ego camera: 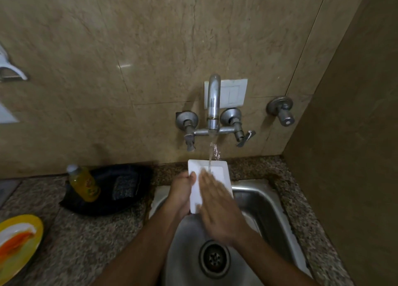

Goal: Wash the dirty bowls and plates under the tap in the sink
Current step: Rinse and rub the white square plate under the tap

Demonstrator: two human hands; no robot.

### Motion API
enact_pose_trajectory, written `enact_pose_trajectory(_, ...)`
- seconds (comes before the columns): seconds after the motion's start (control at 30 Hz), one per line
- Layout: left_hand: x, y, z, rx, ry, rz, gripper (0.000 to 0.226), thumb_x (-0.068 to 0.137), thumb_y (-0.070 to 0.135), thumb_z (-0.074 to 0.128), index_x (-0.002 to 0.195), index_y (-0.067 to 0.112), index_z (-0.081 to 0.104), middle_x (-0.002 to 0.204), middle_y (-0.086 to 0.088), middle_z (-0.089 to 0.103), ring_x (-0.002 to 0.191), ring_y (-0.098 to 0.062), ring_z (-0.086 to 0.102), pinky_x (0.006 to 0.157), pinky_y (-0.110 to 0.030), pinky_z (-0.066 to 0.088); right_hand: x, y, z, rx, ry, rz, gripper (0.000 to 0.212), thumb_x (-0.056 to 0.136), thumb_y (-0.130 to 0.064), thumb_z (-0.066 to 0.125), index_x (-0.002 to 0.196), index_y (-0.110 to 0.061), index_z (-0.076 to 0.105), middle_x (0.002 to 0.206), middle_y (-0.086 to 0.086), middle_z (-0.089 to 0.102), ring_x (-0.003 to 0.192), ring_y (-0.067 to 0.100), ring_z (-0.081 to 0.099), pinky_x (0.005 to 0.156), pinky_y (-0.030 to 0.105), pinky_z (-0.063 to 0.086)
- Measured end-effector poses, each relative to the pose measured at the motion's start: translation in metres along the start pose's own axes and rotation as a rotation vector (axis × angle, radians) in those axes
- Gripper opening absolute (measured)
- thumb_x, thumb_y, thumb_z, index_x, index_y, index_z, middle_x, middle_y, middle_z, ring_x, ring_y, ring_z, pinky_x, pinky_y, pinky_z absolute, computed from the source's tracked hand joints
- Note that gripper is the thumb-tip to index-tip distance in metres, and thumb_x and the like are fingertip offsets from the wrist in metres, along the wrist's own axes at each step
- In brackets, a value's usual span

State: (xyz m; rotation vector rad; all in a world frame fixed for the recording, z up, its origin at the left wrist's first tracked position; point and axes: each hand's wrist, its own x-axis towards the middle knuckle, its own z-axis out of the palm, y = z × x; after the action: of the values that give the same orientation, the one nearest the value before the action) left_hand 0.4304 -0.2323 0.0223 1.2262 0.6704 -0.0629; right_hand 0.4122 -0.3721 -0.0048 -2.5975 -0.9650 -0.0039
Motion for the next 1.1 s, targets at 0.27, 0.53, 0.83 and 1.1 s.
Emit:
enact_pose_trajectory(0.27,0.001,-0.005,-0.001,0.016,-0.032,-0.008,0.027,0.103,0.011,0.044,0.118,-0.001,0.064,0.108,-0.024,0.071,0.104,-0.041,0.067,0.094,-0.055,0.052,-0.012,0.005,0.006,-0.044,0.048,-0.073,0.066,0.103,-0.049,0.014,0.158,-0.017,-0.002,0.164,0.000,-0.012,0.150,0.013,-0.017,0.122,0.040,-0.007)
enact_pose_trajectory(0.53,-0.010,-0.011,-0.005,0.059,-0.228,-0.040,0.026,0.103,0.015,0.046,0.120,0.011,0.066,0.112,-0.012,0.074,0.106,-0.034,0.068,0.095,-0.057,0.051,-0.004,0.044,-0.003,1.113,0.520,0.710,0.038,0.099,-0.012,0.054,0.131,-0.031,0.055,0.113,-0.011,0.065,0.100,0.007,0.063,0.078,0.028,0.052)
enact_pose_trajectory(0.83,-0.010,0.003,-0.004,-0.061,-0.360,-0.065,0.032,0.097,0.006,0.046,0.123,-0.004,0.063,0.114,-0.025,0.069,0.099,-0.036,0.067,0.091,-0.047,0.051,0.003,0.062,0.001,1.708,0.368,0.860,0.030,0.102,-0.015,0.046,0.126,-0.008,0.062,0.122,0.019,0.067,0.104,0.031,0.064,0.077,0.037,0.054)
enact_pose_trajectory(1.1,0.004,0.024,0.001,-0.064,-0.296,-0.045,0.029,0.101,0.009,0.048,0.126,0.004,0.062,0.118,-0.016,0.070,0.109,-0.033,0.066,0.089,-0.046,0.055,0.019,0.070,-0.024,1.837,0.311,0.853,0.036,0.103,-0.004,0.039,0.133,-0.008,0.059,0.126,0.017,0.066,0.120,0.032,0.060,0.106,0.049,0.044)
